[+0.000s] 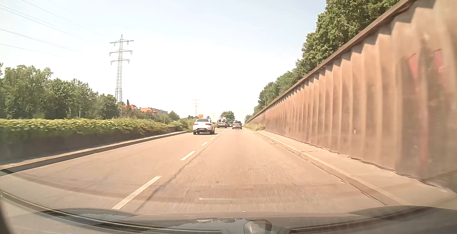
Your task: Follow the waypoints while adhering to traffic rules and regulations
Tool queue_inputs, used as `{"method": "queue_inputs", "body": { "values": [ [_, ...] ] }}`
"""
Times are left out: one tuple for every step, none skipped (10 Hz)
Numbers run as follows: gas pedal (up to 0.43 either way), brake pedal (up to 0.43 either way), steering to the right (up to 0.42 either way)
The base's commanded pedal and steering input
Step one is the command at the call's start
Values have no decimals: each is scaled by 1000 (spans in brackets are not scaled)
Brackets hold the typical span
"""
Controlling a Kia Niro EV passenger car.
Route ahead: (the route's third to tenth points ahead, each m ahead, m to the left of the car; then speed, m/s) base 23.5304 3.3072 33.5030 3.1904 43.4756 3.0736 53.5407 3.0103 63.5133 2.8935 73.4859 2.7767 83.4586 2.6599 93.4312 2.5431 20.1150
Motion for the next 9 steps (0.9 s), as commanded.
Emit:
{"method": "queue_inputs", "body": {
  "values": [
    [189, 0, 0],
    [189, 0, 0],
    [189, 0, 0],
    [189, 0, 0],
    [189, 0, 0],
    [189, 0, 0],
    [189, 0, 0],
    [189, 0, 0],
    [189, 0, 0]
  ]
}}
